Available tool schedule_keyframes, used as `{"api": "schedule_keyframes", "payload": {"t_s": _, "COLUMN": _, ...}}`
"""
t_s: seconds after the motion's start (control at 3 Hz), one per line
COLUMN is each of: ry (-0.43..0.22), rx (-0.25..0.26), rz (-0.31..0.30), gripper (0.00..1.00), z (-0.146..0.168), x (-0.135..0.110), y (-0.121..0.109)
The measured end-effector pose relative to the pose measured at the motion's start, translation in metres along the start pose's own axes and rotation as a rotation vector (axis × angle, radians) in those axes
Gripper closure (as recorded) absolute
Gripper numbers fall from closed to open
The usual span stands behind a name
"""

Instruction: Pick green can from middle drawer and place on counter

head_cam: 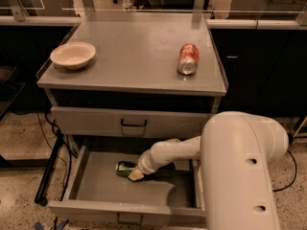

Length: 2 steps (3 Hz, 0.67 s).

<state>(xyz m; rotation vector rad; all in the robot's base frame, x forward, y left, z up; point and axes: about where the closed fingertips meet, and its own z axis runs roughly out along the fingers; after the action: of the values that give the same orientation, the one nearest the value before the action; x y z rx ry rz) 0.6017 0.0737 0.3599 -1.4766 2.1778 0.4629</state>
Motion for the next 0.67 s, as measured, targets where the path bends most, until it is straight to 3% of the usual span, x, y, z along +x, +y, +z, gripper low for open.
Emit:
{"api": "schedule_keyframes", "payload": {"t_s": 0.33, "ry": -0.019, "rx": 0.055, "rz": -0.006, "gripper": 1.00, "z": -0.0505, "x": -0.0154, "y": 0.0143}}
{"api": "schedule_keyframes", "payload": {"t_s": 0.67, "ry": -0.019, "rx": 0.055, "rz": -0.006, "gripper": 1.00, "z": -0.0516, "x": -0.0153, "y": 0.0148}}
